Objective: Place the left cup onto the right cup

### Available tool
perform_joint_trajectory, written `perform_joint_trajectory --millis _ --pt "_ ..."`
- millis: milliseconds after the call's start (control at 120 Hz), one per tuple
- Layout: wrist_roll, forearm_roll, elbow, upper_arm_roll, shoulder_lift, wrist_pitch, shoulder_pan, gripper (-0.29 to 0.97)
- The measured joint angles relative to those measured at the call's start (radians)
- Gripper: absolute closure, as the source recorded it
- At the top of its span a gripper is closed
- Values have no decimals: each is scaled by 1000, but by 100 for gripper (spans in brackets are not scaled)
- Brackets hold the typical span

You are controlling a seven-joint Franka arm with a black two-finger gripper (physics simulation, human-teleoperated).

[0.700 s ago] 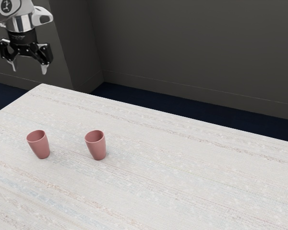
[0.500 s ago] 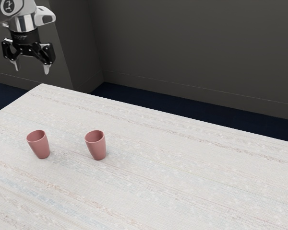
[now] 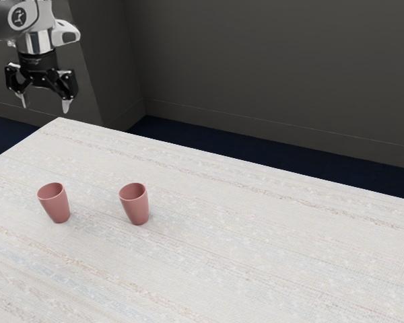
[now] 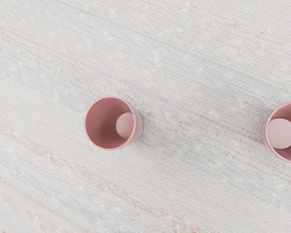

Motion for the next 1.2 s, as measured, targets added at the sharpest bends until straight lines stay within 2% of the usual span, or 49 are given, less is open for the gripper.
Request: perform_joint_trajectory --millis 350,625,875,1200 --pt "2 -97 -81 0 73 8 81 0" --pt "5 -167 -233 3 89 119 148 0" --pt "19 -187 -254 8 138 203 195 0" --pt "46 -204 -261 7 210 280 171 0"
